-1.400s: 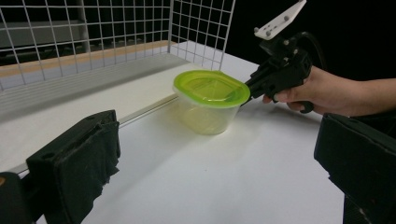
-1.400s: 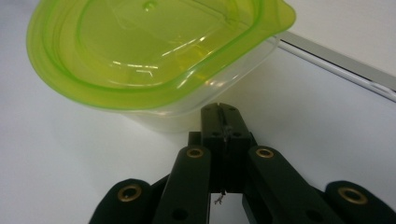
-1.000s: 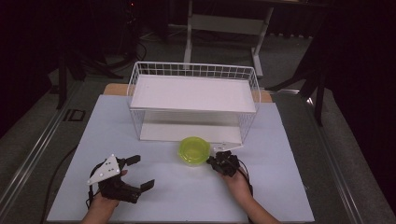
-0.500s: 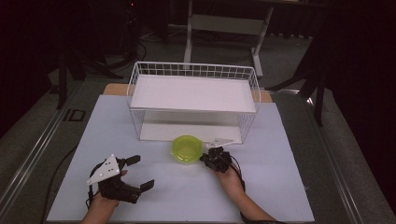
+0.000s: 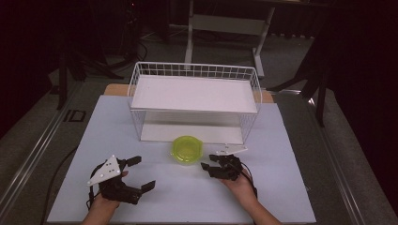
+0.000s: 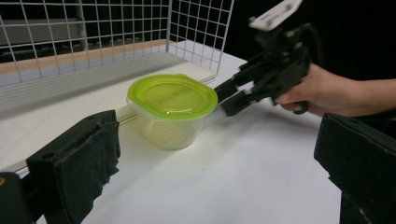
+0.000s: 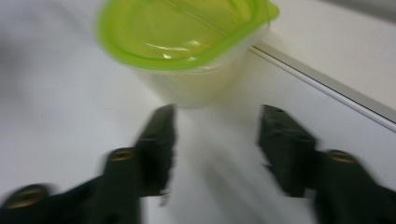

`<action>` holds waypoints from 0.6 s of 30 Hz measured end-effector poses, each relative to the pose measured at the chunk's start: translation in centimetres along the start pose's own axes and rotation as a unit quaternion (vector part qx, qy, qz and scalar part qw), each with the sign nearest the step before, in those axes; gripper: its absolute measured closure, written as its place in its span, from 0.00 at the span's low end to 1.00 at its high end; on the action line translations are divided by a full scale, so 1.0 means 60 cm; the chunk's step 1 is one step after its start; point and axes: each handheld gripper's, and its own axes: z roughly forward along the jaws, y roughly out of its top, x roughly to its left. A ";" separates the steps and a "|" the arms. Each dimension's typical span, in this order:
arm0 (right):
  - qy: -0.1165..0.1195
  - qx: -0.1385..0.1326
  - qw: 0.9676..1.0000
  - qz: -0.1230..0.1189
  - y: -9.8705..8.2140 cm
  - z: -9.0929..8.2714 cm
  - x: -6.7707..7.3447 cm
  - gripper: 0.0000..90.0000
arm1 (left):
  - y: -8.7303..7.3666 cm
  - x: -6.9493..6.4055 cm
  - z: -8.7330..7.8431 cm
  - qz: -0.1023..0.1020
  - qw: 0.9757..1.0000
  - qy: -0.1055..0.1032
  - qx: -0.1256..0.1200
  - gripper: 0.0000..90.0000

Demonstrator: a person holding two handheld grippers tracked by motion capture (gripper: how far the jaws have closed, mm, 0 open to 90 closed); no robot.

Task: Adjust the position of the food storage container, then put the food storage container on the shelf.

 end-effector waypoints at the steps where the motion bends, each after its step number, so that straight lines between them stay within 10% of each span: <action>1: 0.012 -0.006 1.000 -0.003 -0.001 -0.010 0.001 0.38 | 0.000 0.000 0.001 0.000 1.000 0.001 0.000 0.01; 9: 0.022 -0.047 0.997 -0.063 0.006 -0.078 0.027 0.15 | 0.005 -0.003 0.008 0.008 1.000 -0.002 0.001 0.01; 18: -0.040 -0.107 0.988 -0.102 0.027 -0.104 0.052 0.16 | 0.028 -0.003 0.026 0.017 0.999 -0.023 0.017 0.01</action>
